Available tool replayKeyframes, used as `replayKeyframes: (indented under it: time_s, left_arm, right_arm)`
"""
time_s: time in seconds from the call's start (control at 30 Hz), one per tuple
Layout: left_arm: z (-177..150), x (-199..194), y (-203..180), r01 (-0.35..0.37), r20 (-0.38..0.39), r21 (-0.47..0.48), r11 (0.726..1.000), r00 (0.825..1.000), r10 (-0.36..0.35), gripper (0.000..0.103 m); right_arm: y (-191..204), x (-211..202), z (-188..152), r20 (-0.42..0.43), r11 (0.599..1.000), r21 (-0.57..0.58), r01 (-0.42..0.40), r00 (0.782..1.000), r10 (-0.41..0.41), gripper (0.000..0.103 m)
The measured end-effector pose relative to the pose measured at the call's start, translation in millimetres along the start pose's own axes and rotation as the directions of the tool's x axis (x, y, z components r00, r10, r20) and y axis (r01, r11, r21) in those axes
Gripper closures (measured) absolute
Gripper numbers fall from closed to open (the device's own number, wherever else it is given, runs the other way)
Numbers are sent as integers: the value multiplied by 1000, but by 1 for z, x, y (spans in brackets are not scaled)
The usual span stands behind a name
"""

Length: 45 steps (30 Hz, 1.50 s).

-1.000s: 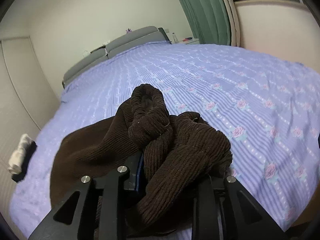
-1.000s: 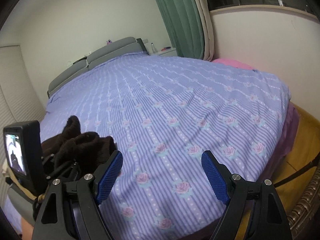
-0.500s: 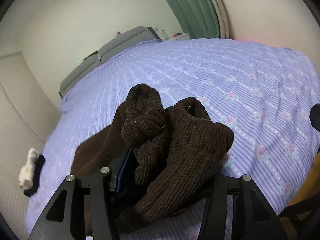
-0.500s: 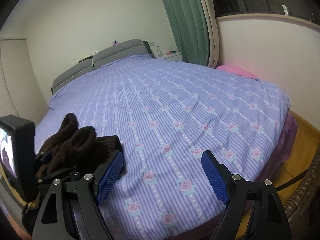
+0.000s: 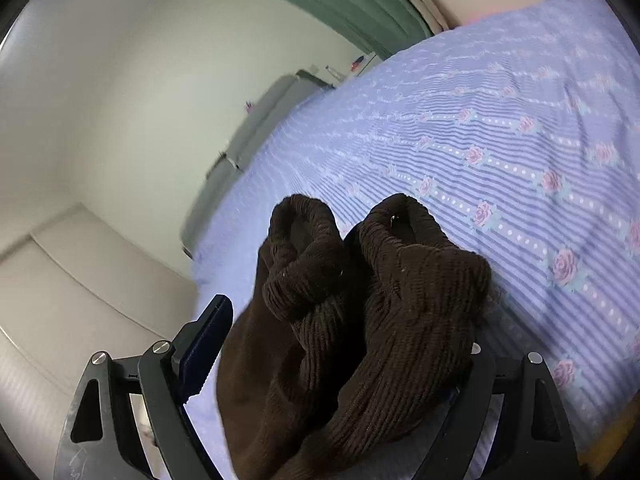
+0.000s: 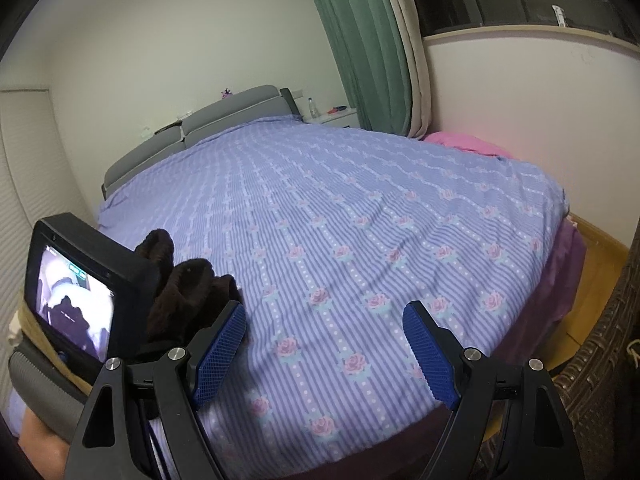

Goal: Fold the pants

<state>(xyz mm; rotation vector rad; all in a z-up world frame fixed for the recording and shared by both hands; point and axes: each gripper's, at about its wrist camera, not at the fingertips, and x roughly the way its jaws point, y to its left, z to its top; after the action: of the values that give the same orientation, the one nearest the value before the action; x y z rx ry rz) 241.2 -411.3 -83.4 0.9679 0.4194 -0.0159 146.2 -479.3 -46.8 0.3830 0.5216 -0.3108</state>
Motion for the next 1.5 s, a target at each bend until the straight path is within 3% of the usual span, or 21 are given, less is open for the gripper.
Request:
replayKeyframes:
  time_s: [0.1,0.2,0.27,0.37,0.4,0.43,0.5,0.6,0.63,0.7,0.8,0.87,1.0,1.03,1.1,1.17,1.2,1.4,1.47,1.5]
  left_arm:
    - [-2,-4,-2,-20,-4,-2,1000,1000,20,14]
    - [-5,-9,-20,-127,55,104,986,991,122,3]
    - [-7,-9,-29,-138,62,157,978,990,129,1]
    - [-8,-20,-25,-160,99,131,978,984,148,1]
    - [-9,-24,-21,-132,109,103,986,987,121,1]
    - [-10,-27,-13,-41,125,39,998,992,36,1]
    - [-17,-22,4,105,108,-87,991,990,-95,1]
    - [-28,-20,16,153,146,-163,975,981,-129,1]
    - [-33,-22,20,160,185,-178,971,975,-127,1]
    - [-41,-33,23,113,282,-185,976,958,-57,1]
    - [-60,-49,24,12,427,-178,984,902,66,0]
    - [-69,-53,26,-1,463,-178,984,882,85,0]
    - [-79,-51,30,14,473,-197,980,877,82,0]
    - [-81,-52,31,28,479,-213,977,874,80,0]
    - [-84,-51,34,39,483,-231,972,872,80,0]
    - [-84,-49,33,37,478,-228,973,875,79,0]
    - [-84,-48,33,42,476,-227,973,876,73,0]
    - [-87,-45,33,66,476,-229,971,878,53,0]
    - [-86,-41,33,66,460,-233,970,886,50,0]
    - [-86,-39,34,70,452,-239,969,891,47,0]
  right_arm:
    - [-5,-3,-3,1,1000,11,-5,1000,5,21]
    - [-11,-8,-5,5,1000,21,-5,1000,5,21]
    - [-14,-9,-7,4,1000,25,-4,1000,4,21]
    - [-19,-10,-11,-3,999,34,-6,1000,6,21]
    - [-19,-10,-12,-3,999,37,-10,1000,10,21]
    - [-19,-11,-13,-2,999,37,-15,1000,15,21]
    - [-19,-12,-14,0,999,35,-23,1000,23,21]
    - [-19,-14,-15,2,999,33,-32,999,32,21]
    - [-19,-15,-15,6,999,32,-33,999,33,21]
    - [-19,-15,-16,6,999,29,-38,999,38,21]
    - [-18,-15,-17,3,998,23,-64,998,64,21]
    - [-13,-16,-16,5,992,1,-125,992,125,21]
    - [7,-10,-6,-26,964,-73,-257,966,256,21]
    - [18,-7,-3,-48,952,-115,-284,959,280,22]
    - [30,-2,0,-93,924,-142,-356,934,345,33]
    - [37,9,3,-168,877,-104,-470,877,450,47]
    - [41,16,5,-205,852,-74,-518,844,495,47]
    - [52,45,7,-312,769,33,-639,724,615,50]
    - [55,54,6,-340,749,61,-660,692,637,63]
    - [57,58,6,-346,749,64,-659,689,636,63]
